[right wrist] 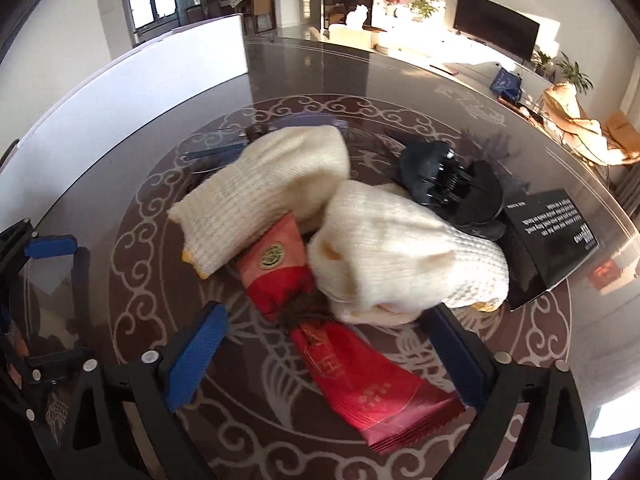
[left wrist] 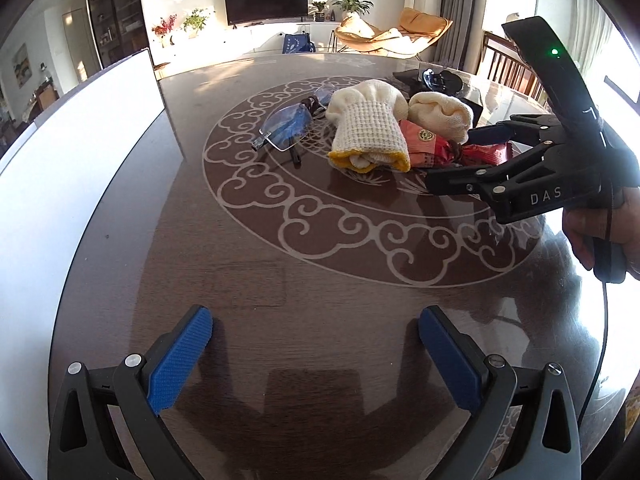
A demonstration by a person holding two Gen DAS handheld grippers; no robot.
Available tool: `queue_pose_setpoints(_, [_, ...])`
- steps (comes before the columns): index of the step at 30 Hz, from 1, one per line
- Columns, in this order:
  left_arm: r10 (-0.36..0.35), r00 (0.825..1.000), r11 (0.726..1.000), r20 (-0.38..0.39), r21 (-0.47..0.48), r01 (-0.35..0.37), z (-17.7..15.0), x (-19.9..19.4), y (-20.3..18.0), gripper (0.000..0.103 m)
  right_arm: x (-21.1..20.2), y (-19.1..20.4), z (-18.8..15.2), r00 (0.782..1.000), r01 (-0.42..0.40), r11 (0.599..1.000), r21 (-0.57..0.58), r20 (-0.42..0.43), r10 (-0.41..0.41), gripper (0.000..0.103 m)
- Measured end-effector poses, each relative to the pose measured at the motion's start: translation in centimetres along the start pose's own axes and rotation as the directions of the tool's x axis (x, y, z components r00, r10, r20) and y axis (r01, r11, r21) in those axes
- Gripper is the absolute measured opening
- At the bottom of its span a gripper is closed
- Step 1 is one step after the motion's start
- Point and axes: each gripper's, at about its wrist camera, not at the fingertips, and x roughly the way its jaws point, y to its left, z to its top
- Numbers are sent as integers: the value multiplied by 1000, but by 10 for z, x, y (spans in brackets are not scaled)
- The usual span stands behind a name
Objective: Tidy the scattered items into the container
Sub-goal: 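Grasp a red snack packet with the right tool while the left tool approaches the gloves, then grasp a cream knit glove with the left tool while the right tool holds the packet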
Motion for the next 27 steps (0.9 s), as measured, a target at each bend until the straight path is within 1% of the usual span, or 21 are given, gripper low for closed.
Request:
queue_pose_setpoints(1, [0, 1000, 1000, 0, 0, 0, 0, 0, 0, 103, -2, 2, 0, 1000, -1, 1000, -1, 2, 1, 76])
queue_pose_setpoints(2, [0, 1000, 1000, 0, 0, 0, 0, 0, 0, 103, -5, 4, 0, 1000, -1, 1000, 2, 6, 1, 55])
queue_pose_setpoints(3, [1, 1000, 1000, 0, 0, -1, 0, 0, 0, 103, -8, 5, -1, 1000, -7, 1000, 7, 6, 6, 41])
queue_pose_setpoints(4, [1, 1000, 1000, 0, 0, -1, 0, 0, 0, 103, -10, 6, -4, 1000, -14, 1000, 10, 5, 14, 38])
queue_pose_setpoints(5, [1, 1000, 1000, 0, 0, -1, 0, 0, 0, 103, -13, 8, -7, 1000, -19, 1000, 13, 5, 19, 32])
queue_pose_setpoints(6, [0, 1000, 1000, 0, 0, 0, 0, 0, 0, 103, -17, 10, -13, 1000, -24, 1000, 16, 6, 24, 28])
queue_pose_setpoints(8, [-3, 1000, 1000, 0, 3, 3, -1, 0, 0, 103, -28, 11, -29, 999, -32, 999, 32, 10, 32, 26])
queue_pose_setpoints(10, [-8, 1000, 1000, -4, 11, 8, -1, -2, -1, 103, -44, 9, -49, 1000, -18, 998, 59, 16, 17, 26])
queue_pose_setpoints(13, [-21, 999, 1000, -27, 23, 22, 5, 0, -10, 103, -69, 6, -88, 997, 57, 995, 84, 47, -61, 26])
queue_pose_setpoints(16, [-64, 997, 996, -47, 61, 67, 26, 13, -30, 103, -85, -2, -113, 993, 77, 985, 153, 82, -90, 26])
queue_pose_setpoints(18, [-60, 997, 993, -58, 96, 65, 45, 27, -46, 103, -88, -2, -118, 991, 92, 982, 166, 81, -106, 26])
queue_pose_setpoints(19, [-62, 996, 993, -56, 96, 67, 55, 34, -50, 103, -89, -1, -118, 990, 103, 982, 161, 79, -117, 26])
queue_pose_setpoints(21, [-43, 997, 997, -58, 69, 47, 75, 47, -53, 103, -89, 1, -119, 989, 113, 979, 169, 77, -127, 26])
queue_pose_setpoints(25, [14, 998, 1000, -62, -20, -16, 106, 68, -45, 103, -89, 3, -115, 988, 121, 978, 171, 76, -135, 26])
queue_pose_setpoints(27, [7, 997, 1000, -71, -7, -8, 117, 75, -46, 103, -88, 5, -114, 988, 121, 978, 171, 76, -136, 26])
